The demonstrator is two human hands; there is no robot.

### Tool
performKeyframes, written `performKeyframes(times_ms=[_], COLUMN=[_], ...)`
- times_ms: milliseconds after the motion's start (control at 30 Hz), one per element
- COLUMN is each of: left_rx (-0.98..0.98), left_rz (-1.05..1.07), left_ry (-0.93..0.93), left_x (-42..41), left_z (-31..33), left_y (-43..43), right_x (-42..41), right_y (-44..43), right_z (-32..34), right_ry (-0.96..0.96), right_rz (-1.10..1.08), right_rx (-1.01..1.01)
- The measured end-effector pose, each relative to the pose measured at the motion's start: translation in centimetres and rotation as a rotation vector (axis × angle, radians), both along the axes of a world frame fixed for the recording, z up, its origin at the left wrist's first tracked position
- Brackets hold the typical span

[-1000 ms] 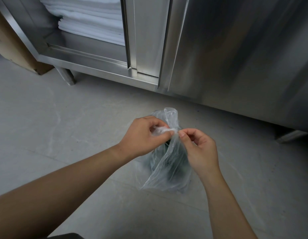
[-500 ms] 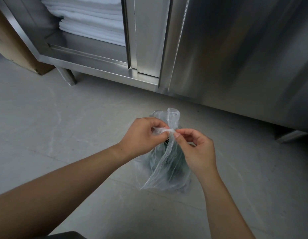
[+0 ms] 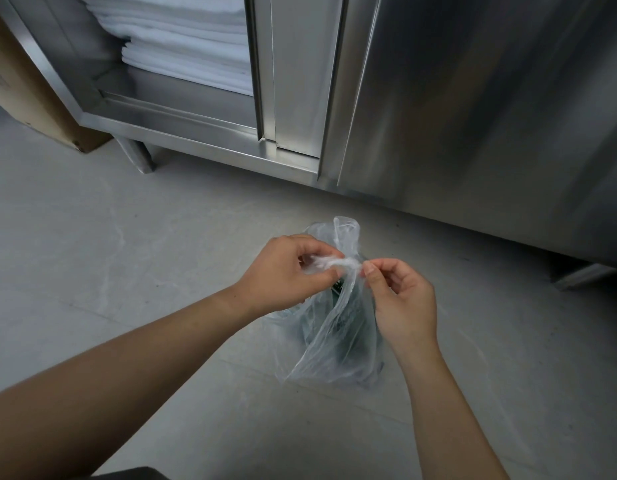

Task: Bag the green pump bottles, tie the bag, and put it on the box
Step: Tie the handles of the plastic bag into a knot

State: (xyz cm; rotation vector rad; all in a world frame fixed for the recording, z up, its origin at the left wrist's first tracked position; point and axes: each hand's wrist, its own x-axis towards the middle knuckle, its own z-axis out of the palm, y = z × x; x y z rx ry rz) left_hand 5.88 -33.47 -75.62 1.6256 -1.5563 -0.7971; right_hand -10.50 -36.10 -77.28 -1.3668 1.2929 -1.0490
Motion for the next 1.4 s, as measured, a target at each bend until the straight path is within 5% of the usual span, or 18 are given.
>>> performKeyframes(times_ms=[400,700,1000,1400], left_rx=[-0.048,-0.026,0.059,0.069], left_rz=[0.031,0.029,-0.084,0.064], left_ry=[-0.118,-0.033,0.09,0.069], left_x=[0.1,-0.3,1.1,2.5], left_z=[-0.1,-0.7,-0.1,-0.2], left_y=[-0.2,-0.2,0.3,-0.1], right_x=[-0.5,0.4,0.4,-1.3], right_y=[-0.2,0.3,-0.1,-0.9], right_z=[0.2,0.6,0.2,-1.0], right_ry=[0.078,0.215,0.159,0.068], right_rz=[0.046,0.095,0.081,-0.034], right_rx=[-0.002,-0.092,-0.086,0.013])
